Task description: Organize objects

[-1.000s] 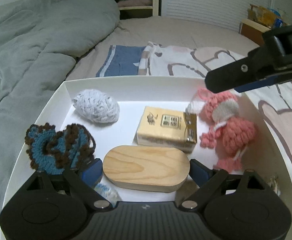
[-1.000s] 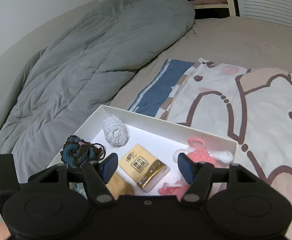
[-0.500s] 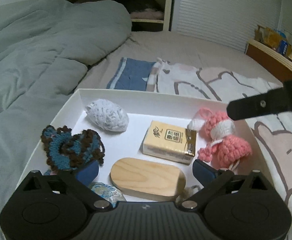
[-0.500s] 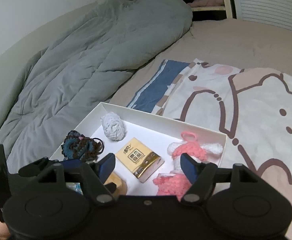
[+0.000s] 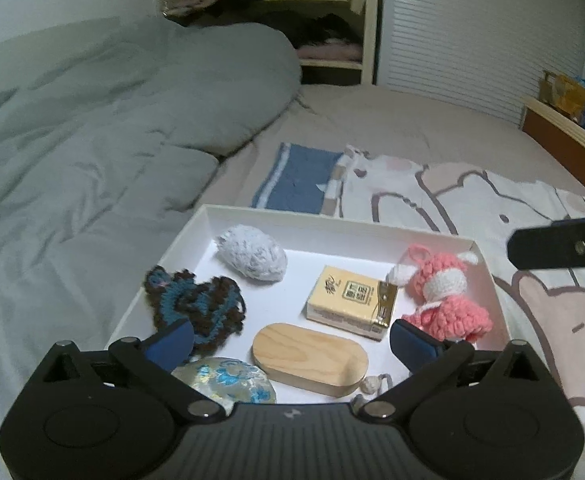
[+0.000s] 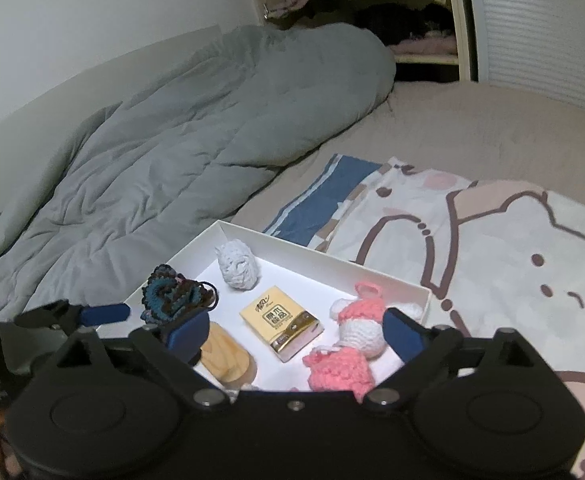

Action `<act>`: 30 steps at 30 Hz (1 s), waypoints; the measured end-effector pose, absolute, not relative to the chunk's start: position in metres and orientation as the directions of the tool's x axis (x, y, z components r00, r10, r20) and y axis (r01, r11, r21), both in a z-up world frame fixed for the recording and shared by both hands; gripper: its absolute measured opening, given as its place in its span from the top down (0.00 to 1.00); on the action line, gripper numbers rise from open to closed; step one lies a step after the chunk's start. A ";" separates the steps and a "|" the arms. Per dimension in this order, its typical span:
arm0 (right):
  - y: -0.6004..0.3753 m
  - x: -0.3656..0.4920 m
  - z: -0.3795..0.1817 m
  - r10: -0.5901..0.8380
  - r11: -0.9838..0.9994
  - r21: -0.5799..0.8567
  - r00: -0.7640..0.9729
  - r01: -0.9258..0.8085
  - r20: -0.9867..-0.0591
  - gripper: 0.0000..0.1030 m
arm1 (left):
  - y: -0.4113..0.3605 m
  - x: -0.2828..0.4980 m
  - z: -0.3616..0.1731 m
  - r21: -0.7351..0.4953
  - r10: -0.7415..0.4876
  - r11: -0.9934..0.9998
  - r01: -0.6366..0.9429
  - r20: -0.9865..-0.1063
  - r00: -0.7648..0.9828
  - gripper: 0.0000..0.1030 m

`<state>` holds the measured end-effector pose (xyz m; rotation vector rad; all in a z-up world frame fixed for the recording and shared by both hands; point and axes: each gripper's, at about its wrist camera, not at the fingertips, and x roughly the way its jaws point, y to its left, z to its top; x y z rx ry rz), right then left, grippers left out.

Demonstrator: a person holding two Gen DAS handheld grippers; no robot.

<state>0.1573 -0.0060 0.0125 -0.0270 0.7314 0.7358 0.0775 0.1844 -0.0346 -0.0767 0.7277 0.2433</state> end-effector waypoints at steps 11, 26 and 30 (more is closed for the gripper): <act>-0.040 0.131 0.038 0.597 0.760 0.188 0.552 -0.622 -0.583 0.01 | 0.159 0.044 0.006 0.025 0.238 0.958 -0.287 -0.629 0.740 0.00; -0.085 0.080 0.054 0.574 0.769 0.129 0.588 -0.626 -0.570 0.00 | 0.128 -0.013 0.049 -0.019 0.249 0.946 -0.325 -0.599 0.761 0.00; -0.096 0.069 0.056 0.567 0.773 0.116 0.597 -0.624 -0.568 0.00 | 0.118 -0.026 0.055 0.003 0.268 0.943 -0.333 -0.601 0.753 0.00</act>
